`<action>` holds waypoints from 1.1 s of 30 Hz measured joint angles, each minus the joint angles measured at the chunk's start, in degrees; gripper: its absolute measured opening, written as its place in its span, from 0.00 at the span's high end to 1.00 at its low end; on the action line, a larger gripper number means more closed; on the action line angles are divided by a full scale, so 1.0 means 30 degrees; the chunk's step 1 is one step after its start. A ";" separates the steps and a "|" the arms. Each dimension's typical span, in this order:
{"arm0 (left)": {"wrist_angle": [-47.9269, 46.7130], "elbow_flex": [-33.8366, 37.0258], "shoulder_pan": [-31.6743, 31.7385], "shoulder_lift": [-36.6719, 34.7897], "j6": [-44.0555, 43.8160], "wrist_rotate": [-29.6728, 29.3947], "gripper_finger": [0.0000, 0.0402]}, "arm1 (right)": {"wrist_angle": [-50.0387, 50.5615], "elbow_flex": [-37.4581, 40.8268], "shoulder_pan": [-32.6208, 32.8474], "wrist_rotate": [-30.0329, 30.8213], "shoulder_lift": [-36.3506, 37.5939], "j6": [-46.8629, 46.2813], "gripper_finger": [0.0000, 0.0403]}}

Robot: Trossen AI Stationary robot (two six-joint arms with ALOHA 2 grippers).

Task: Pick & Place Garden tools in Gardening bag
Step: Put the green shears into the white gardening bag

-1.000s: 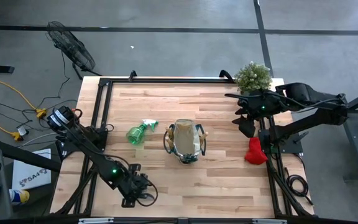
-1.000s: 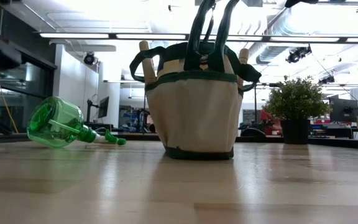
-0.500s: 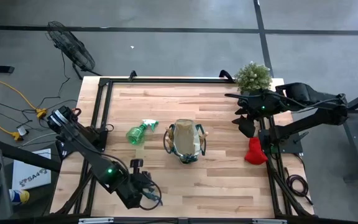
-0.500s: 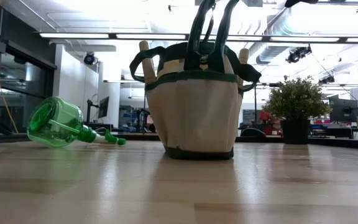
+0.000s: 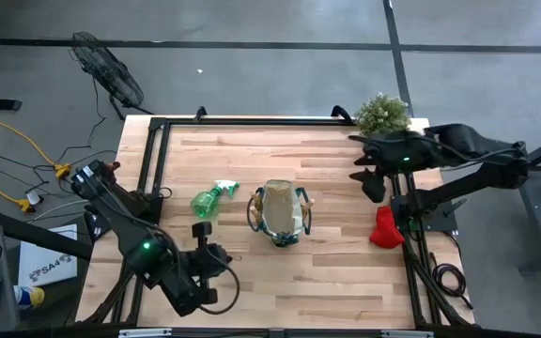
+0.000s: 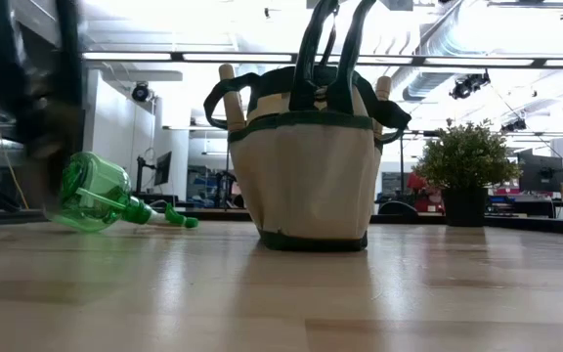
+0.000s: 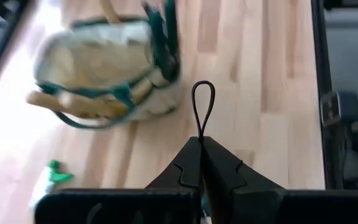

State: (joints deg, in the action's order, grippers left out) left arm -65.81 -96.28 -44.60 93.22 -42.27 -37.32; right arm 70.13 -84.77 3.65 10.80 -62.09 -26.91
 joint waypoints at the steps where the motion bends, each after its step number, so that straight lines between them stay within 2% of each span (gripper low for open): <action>1: -0.0242 -0.0358 0.0000 -0.0004 0.0002 -0.0425 1.00 | -0.0170 0.0000 0.0073 0.0017 0.0331 0.0239 0.51; 6: -0.1259 -0.2261 0.0094 -0.0004 0.0221 -0.2963 1.00 | -0.0781 0.0353 0.0539 0.0925 0.2235 0.0894 0.51; 8: -0.1484 -0.3026 0.0446 -0.0010 0.0727 -0.3359 1.00 | -0.1495 0.1196 0.0779 0.1346 0.3404 0.0915 0.51; 17: -0.4240 -0.6148 0.2940 -0.0025 0.3372 -0.2836 1.00 | -0.4314 0.7724 0.1207 0.1214 0.9234 0.0134 0.51; 24: -0.7366 -0.8219 0.4743 -0.0174 0.4141 -0.2124 1.00 | -0.6652 1.2434 0.1200 -0.0279 1.3368 -0.0008 0.51; 30: -0.8105 -1.0018 0.6053 -0.0280 0.5899 -0.2135 1.00 | -0.8051 1.5568 0.1200 -0.0658 1.5597 0.0961 0.51; 33: -0.8089 -1.0706 0.7196 -0.0341 0.7275 -0.1999 1.00 | -0.8488 1.5974 0.1200 -0.1171 1.5747 0.1083 0.51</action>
State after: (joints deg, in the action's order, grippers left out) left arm -90.08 -128.40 -23.01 92.20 -20.45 -43.32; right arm 44.67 -36.85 7.25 7.29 -14.85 -23.66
